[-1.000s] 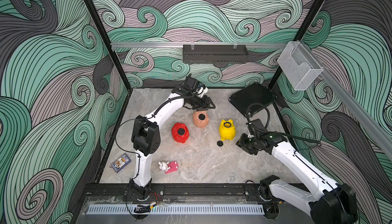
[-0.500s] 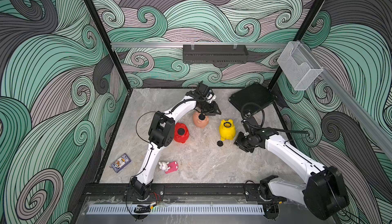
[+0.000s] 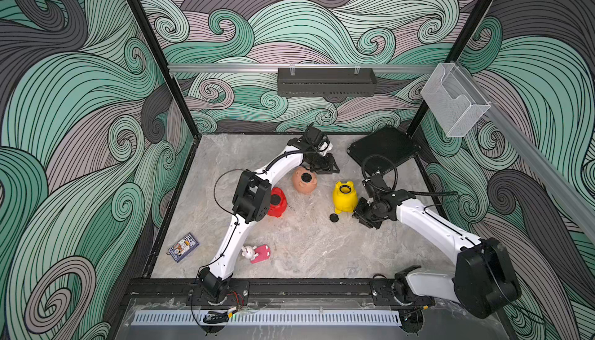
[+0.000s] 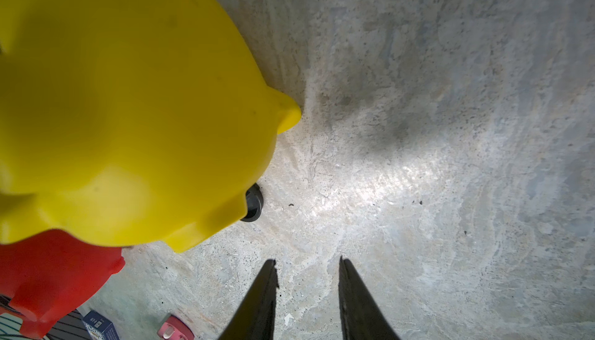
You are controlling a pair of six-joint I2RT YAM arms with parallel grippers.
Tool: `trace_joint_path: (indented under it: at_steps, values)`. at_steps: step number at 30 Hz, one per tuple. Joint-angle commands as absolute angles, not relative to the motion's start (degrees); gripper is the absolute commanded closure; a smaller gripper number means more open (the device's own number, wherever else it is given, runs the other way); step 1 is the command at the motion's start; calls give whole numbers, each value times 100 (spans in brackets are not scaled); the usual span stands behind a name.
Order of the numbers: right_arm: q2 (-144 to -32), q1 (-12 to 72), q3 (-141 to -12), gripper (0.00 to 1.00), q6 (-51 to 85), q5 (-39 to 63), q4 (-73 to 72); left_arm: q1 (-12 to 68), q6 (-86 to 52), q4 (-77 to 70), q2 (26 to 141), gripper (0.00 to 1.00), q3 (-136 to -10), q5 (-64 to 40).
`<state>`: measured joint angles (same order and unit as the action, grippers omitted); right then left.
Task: Close piggy banks
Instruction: Adjust the piggy bank at the center of the board.
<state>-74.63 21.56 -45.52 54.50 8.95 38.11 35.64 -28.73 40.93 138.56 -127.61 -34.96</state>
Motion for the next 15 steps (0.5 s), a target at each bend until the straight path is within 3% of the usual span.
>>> trace_joint_path:
  at_steps: [1, 15]
  values:
    - [-7496, 2118, -4654, 65, 5540, 862, 3773, 3713, -2872, 4226, 14028, 65, -12925, -3480]
    - [-7855, 1937, -4856, 67, 5525, 920, 3683, 3841, -2770, 4453, 14140, 67, -12897, -3489]
